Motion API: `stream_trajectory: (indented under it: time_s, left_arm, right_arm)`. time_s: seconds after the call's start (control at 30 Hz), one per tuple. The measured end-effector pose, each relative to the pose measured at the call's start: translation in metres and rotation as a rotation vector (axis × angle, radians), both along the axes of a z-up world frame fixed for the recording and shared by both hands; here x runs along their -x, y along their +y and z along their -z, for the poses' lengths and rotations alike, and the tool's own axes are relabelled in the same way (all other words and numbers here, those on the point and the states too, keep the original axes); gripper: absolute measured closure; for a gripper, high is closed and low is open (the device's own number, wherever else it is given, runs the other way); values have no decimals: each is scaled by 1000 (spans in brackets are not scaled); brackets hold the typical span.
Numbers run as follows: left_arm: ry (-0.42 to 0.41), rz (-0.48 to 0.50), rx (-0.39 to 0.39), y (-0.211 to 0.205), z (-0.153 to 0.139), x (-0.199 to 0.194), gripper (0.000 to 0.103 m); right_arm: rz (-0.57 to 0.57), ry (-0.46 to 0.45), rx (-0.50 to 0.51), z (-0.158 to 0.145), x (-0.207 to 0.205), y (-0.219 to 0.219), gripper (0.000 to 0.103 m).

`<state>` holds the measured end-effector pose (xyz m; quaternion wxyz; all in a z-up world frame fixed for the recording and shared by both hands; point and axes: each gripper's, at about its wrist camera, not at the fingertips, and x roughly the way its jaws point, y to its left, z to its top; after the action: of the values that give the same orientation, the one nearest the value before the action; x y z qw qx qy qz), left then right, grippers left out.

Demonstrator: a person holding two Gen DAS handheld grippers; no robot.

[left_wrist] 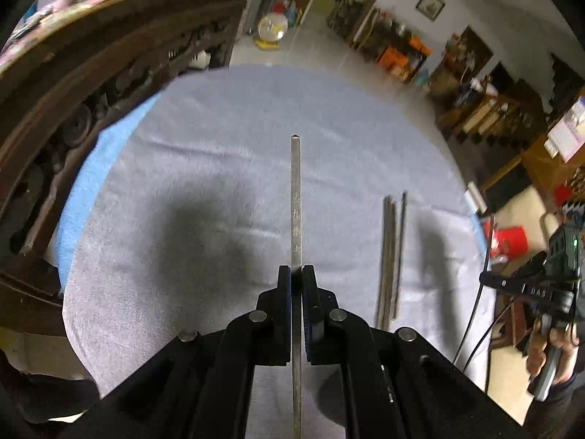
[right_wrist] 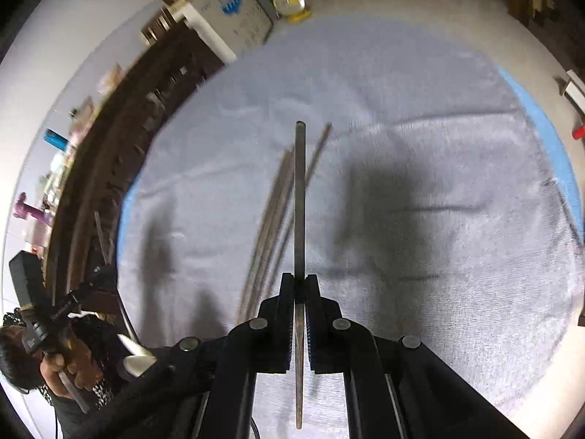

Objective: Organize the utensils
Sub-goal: 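Lift both chopsticks upright and carry them over the black holder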

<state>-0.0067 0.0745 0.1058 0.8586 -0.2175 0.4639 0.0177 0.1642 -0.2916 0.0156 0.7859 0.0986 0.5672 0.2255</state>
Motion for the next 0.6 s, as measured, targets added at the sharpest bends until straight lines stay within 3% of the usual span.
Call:
stream_trajectory:
  time_s: [0.4,0.6]
  left_arm:
    - [-291,-94,19,-15,-73,41,98]
    - [-355,-70,-5,-34,-86,47,97]
  right_arm:
    - [52,-261,-175,-82,55,12,97]
    - [31,-355,-217,-111,80,28,97]
